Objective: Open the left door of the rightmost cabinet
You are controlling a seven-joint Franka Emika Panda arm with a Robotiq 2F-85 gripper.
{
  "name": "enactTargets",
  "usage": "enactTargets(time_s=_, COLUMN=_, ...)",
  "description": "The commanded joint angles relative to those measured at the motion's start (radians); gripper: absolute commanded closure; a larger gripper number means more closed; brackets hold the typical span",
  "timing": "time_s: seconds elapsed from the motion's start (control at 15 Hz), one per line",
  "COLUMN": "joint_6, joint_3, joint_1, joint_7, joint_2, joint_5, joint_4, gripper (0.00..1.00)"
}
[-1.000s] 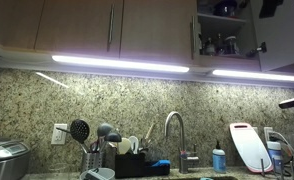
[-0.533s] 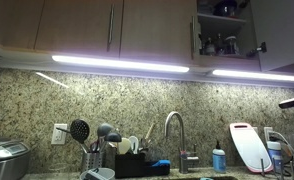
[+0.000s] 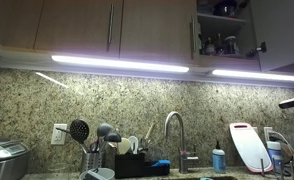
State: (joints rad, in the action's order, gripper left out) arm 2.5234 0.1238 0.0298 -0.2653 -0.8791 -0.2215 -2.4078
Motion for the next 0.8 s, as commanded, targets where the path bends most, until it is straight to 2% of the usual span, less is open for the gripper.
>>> enactTargets(time_s=0.0, joint_6=0.169, joint_3=0.007, joint_1=-0.052, joint_7=-0.017, joint_2=0.066, joint_5=0.014, joint_4=0.036, gripper=0.00)
enactTargets(time_s=0.13, joint_6=0.267, joint_3=0.019, joint_1=-0.090, joint_7=-0.037, joint_2=0.094, joint_5=0.023, joint_4=0.038, gripper=0.00)
enactTargets(time_s=0.27, joint_6=0.314, joint_3=0.032, joint_1=-0.131, joint_7=-0.063, joint_2=0.117, joint_5=0.027, joint_4=0.044, gripper=0.00)
enactTargets(time_s=0.67, joint_6=0.378, joint_3=0.062, joint_1=-0.261, joint_7=-0.150, joint_2=0.180, joint_5=0.041, joint_4=0.099, gripper=0.00)
enactTargets(time_s=0.73, joint_6=0.399, joint_3=0.082, joint_1=-0.308, joint_7=-0.182, joint_2=0.191, joint_5=0.051, joint_4=0.112, gripper=0.00)
